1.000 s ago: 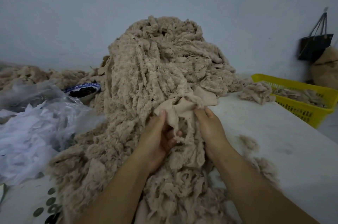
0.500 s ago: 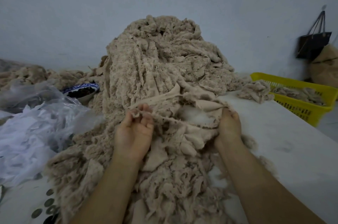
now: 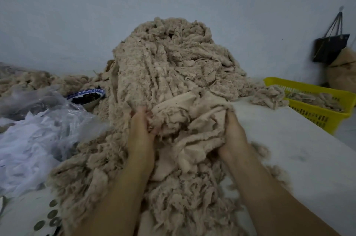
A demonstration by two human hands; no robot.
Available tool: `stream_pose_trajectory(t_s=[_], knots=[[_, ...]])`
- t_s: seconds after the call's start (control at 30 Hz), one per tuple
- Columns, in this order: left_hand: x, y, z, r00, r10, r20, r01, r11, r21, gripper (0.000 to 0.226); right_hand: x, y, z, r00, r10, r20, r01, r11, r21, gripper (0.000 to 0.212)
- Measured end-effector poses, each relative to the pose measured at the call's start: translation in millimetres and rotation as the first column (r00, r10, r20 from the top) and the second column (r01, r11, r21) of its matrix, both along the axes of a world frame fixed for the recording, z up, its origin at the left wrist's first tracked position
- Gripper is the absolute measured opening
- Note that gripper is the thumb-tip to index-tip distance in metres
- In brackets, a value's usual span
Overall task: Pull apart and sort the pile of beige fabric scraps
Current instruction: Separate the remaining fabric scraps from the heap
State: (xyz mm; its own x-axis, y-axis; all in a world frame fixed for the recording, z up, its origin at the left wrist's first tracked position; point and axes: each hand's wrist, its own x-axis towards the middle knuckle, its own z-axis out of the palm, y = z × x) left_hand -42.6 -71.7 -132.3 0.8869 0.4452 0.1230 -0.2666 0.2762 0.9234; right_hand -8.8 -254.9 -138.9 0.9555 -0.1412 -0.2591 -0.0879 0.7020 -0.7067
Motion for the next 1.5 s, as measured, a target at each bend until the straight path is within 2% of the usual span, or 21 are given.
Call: stream_pose_trajectory(t_s=[0.03, 0.07, 0.1, 0.17, 0.23, 0.3, 0.33, 0.4, 0.47, 0.57, 0.7, 0.87, 0.93, 1.0, 1.03, 1.1, 1.17, 1.23, 1.33, 1.43, 1.5], knots=[[-5, -8, -1, 0.991, 0.122, 0.06, -0.136, 0.929, 0.345, 0.012, -2, 6, 0, 0.999, 0.048, 0.021, -0.048, 0.999, 0.005, 0.046], [-10, -14, -2, 0.969, 0.169, 0.18, -0.243, 0.779, 0.578, 0.006, -3, 9, 1, 0.996, 0.078, 0.033, -0.078, 0.997, 0.005, 0.046], [-14, -19, -4, 0.956, 0.13, 0.264, -0.282, 0.658, 0.698, 0.008, -4, 10, 2, 0.995, 0.093, 0.038, -0.093, 0.996, 0.005, 0.045], [-21, -27, -4, 0.973, -0.1, 0.208, -0.107, 0.604, 0.79, 0.019, -4, 6, 4, 0.993, 0.113, 0.044, -0.114, 0.993, 0.036, 0.047], [-24, -37, -8, 0.941, -0.338, -0.025, 0.209, 0.521, 0.828, 0.023, -4, 4, 4, 0.994, 0.1, 0.051, -0.103, 0.993, 0.064, 0.048], [-21, -39, -18, 0.919, -0.357, -0.17, 0.323, 0.431, 0.843, 0.033, -4, 2, 5, 0.995, 0.074, 0.074, -0.083, 0.99, 0.118, 0.046], [-19, -36, -20, 0.932, -0.302, -0.203, 0.327, 0.452, 0.83, 0.04, -3, 1, 6, 0.994, 0.046, 0.095, -0.061, 0.986, 0.156, 0.047], [-16, -29, -16, 0.942, -0.243, -0.232, 0.335, 0.63, 0.7, 0.049, 0, -4, 5, 0.992, -0.021, 0.123, -0.006, 0.977, 0.215, 0.048], [-14, -21, -11, 0.907, -0.33, -0.262, 0.414, 0.813, 0.41, 0.045, 2, -8, 2, 0.991, -0.041, 0.126, 0.009, 0.969, 0.246, 0.055], [-14, -17, -7, 0.848, -0.479, -0.228, 0.51, 0.855, 0.099, 0.036, 2, -7, -3, 0.989, 0.002, 0.145, -0.038, 0.967, 0.253, 0.069], [-13, -19, -5, 0.858, -0.474, -0.196, 0.509, 0.835, 0.21, 0.043, -4, 6, 3, 0.974, 0.167, 0.151, -0.194, 0.963, 0.185, 0.079], [-13, -19, -17, 0.86, -0.401, -0.314, 0.497, 0.524, 0.691, 0.021, -4, 6, 1, 0.98, 0.132, 0.151, -0.146, 0.985, 0.089, 0.048], [-12, -19, -16, 0.891, -0.345, -0.296, 0.453, 0.63, 0.631, 0.027, -2, 1, 2, 0.98, 0.121, 0.16, -0.14, 0.983, 0.117, 0.049], [-9, -16, -12, 0.894, -0.374, -0.247, 0.436, 0.852, 0.289, 0.028, -4, 5, 2, 0.965, 0.197, 0.171, -0.205, 0.978, 0.029, 0.061], [-9, -15, -9, 0.891, -0.396, -0.222, 0.425, 0.899, 0.104, 0.026, -6, 9, 0, 0.949, 0.253, 0.187, -0.244, 0.967, -0.069, 0.065], [-8, -13, -4, 0.886, -0.419, -0.2, 0.416, 0.907, -0.058, 0.03, -11, 19, -5, 0.906, 0.372, 0.203, -0.293, 0.896, -0.334, 0.065], [-7, -13, -4, 0.888, -0.426, -0.171, 0.411, 0.904, -0.117, 0.041, -16, 26, -9, 0.861, 0.474, 0.186, -0.281, 0.747, -0.602, 0.061], [-5, -13, -3, 0.897, -0.407, -0.17, 0.379, 0.909, -0.176, 0.053, -20, 28, -14, 0.804, 0.564, 0.188, -0.264, 0.623, -0.737, 0.035], [-5, -13, -2, 0.915, -0.355, -0.19, 0.344, 0.935, -0.087, 0.034, -21, 28, -19, 0.784, 0.587, 0.204, -0.26, 0.607, -0.751, 0.018], [-9, -16, -4, 0.934, -0.318, -0.164, 0.341, 0.93, 0.139, 0.043, -16, 29, -19, 0.855, 0.46, 0.24, -0.174, 0.691, -0.702, 0.036], [-11, -19, -6, 0.923, -0.345, -0.17, 0.383, 0.862, 0.331, 0.046, -14, 28, -17, 0.9, 0.364, 0.241, -0.112, 0.726, -0.679, 0.037]])
